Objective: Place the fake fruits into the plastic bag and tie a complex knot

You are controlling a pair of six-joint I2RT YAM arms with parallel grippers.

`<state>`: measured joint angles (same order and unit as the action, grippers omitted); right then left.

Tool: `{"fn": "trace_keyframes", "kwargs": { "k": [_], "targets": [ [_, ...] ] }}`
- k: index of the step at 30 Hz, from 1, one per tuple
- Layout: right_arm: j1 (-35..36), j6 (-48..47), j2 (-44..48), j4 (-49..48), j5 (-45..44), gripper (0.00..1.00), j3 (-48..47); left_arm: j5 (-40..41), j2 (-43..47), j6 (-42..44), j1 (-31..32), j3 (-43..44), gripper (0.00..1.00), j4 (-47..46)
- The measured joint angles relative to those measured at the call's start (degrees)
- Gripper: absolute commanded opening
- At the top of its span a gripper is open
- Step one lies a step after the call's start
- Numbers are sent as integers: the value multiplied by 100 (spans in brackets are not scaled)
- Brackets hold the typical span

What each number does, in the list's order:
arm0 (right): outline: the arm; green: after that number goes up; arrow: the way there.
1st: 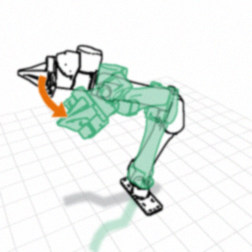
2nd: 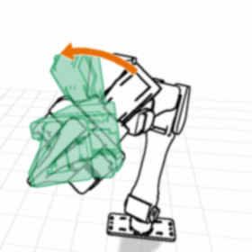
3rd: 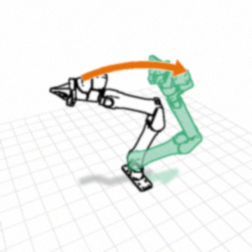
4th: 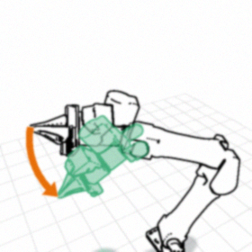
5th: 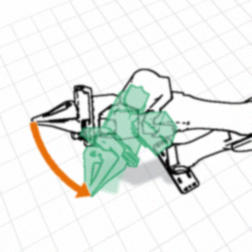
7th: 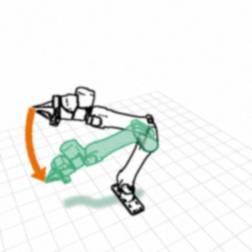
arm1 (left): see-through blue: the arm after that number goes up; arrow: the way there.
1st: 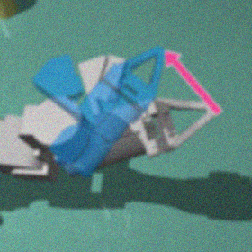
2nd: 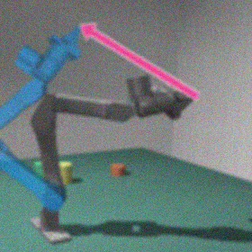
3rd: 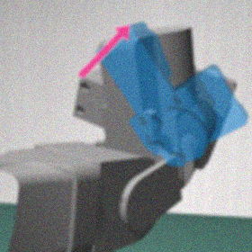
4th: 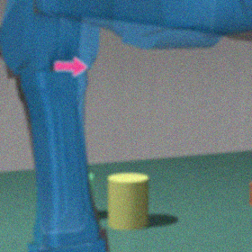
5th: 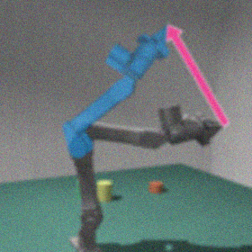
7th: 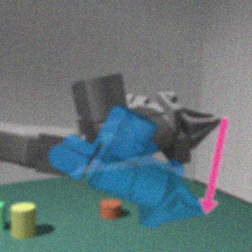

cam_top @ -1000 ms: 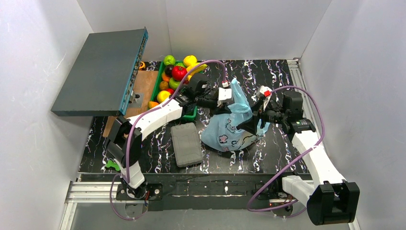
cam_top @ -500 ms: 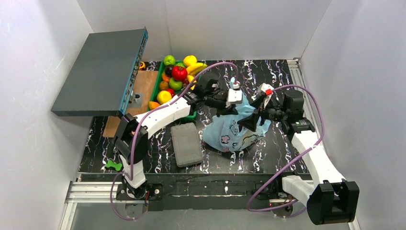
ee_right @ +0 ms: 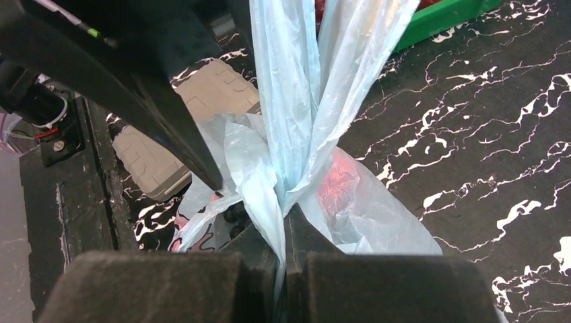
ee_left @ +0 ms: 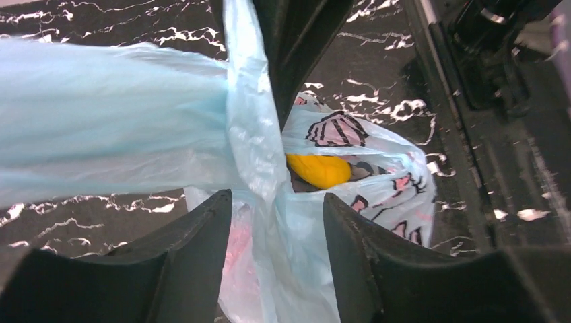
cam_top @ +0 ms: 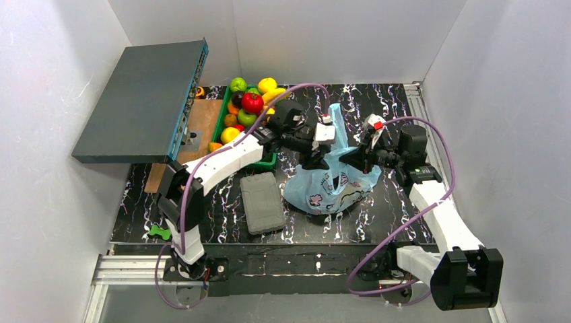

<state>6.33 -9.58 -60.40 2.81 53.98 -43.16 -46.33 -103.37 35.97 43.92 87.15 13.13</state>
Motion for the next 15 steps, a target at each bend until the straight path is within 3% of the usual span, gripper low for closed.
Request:
{"fn": "trace_keyframes", "kwargs": {
  "k": [7,10,15],
  "targets": [
    [4,-9,195,-175,0,1,175,-94,857,-1453,-570,-83,72,-249],
    [20,-74,254,-192,2,1,199,87,966,-2100,-844,415,90,-225],
    [74,-275,264,-181,-2,1,199,13,533,-2618,-968,1589,91,-61]
  ]
}}
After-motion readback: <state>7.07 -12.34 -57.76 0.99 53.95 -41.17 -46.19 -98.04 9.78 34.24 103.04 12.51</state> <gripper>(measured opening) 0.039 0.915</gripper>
